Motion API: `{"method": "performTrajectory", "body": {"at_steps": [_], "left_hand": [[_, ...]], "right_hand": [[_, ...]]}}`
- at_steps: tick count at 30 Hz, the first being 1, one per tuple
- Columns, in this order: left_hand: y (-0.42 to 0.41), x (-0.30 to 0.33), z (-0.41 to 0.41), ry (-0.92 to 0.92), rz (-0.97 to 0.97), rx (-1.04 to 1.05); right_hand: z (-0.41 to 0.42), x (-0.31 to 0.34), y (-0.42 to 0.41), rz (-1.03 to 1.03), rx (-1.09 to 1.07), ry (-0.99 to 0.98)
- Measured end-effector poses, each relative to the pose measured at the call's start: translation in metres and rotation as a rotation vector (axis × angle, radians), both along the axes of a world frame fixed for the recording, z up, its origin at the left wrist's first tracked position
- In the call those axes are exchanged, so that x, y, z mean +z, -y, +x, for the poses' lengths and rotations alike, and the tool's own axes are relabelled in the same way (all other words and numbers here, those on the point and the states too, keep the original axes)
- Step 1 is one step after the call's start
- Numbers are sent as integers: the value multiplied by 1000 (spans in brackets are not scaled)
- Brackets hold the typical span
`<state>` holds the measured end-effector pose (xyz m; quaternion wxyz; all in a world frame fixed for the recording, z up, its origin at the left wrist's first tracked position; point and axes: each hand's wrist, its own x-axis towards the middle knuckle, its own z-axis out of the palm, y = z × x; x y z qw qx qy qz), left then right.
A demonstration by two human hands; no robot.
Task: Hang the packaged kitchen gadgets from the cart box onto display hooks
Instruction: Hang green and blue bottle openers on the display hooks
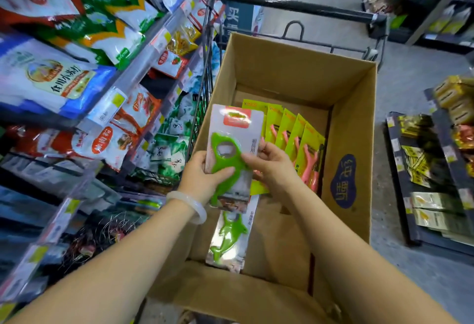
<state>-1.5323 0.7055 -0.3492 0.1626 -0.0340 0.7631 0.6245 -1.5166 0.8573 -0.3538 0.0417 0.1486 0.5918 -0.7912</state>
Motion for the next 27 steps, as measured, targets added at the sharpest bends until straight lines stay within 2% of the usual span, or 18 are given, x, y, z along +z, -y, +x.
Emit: {"method": "performTrajectory", "body": {"at_steps": [2, 4, 6, 9, 15, 21, 24, 27], "left_hand": [[4, -3, 1, 16, 21, 61], [8, -6, 5, 36, 29, 68], [11, -10, 10, 40, 16, 39], [14, -15, 14, 30, -14, 16], [16, -17, 9, -8, 18, 63], [17, -17, 11, -23, 26, 46], [16, -15, 10, -12, 27, 57], [15, -11, 11, -5, 29, 65]], "right_hand": [[1, -19, -3, -28, -111, 97], [10, -62, -6, 177, -201, 326], [29, -108, -2, 521, -67, 567], [51, -144, 21, 632, 171, 733], [53, -162, 41, 846, 154, 733], [59, -155, 25, 875, 214, 753], [60, -151, 18, 814, 254, 773], [64, -161, 9, 637, 217, 713]]}}
